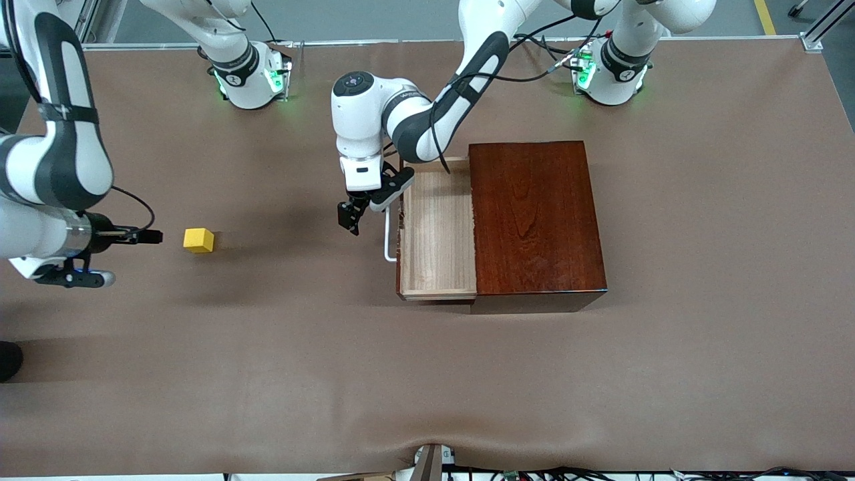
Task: Open drawer, take yellow block, close drawer
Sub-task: 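Lower the yellow cube onto the table and open the right gripper, then push the drawer shut into the box with the left gripper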
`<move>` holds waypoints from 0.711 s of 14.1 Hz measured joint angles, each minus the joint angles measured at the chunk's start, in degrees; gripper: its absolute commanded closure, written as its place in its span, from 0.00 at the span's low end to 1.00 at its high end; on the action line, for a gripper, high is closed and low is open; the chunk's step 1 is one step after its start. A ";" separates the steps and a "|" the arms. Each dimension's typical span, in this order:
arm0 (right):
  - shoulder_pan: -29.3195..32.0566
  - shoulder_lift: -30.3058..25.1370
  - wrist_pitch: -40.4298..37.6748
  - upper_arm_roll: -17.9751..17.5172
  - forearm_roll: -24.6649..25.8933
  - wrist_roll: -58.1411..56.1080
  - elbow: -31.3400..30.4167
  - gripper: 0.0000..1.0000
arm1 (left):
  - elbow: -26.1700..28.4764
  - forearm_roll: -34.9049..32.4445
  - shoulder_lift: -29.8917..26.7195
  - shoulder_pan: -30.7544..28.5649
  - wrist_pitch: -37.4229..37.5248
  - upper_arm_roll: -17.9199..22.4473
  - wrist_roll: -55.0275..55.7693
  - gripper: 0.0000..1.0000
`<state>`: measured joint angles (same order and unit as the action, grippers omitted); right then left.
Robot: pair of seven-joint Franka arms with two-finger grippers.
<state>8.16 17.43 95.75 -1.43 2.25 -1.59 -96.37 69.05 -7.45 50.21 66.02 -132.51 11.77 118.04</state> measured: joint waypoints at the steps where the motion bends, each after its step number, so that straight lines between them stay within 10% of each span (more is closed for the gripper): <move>1: -0.18 -0.05 -2.27 -0.22 -0.04 0.00 2.69 0.00 | -0.12 -0.11 -0.04 -0.18 0.08 0.09 -0.17 0.00; 10: -2.89 -0.17 -7.87 -0.52 0.00 -0.04 16.66 0.00 | -1.96 -0.17 -0.18 -1.12 8.35 0.22 -1.20 0.00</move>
<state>5.26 17.26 87.88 -1.95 2.26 -1.63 -79.71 67.09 -7.62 50.03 64.90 -124.16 11.98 116.84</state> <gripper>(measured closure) 0.000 0.000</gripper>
